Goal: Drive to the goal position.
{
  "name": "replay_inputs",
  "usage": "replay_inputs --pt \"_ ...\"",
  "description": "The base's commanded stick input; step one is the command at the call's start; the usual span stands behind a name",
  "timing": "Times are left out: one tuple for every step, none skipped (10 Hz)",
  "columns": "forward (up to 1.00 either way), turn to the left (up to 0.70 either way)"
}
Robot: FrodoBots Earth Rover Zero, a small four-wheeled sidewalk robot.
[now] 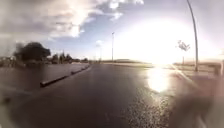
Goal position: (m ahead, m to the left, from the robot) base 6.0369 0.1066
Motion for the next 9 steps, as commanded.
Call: replay_inputs --pt "0.70 0.00" --pt "0.70 -0.14" --pt "0.70 -0.14" --pt "0.70 -0.14" --pt "0.70 -0.14" --pt "0.70 0.00" --pt "0.70 0.00" --pt "0.70 0.00" --pt "0.70 0.00"
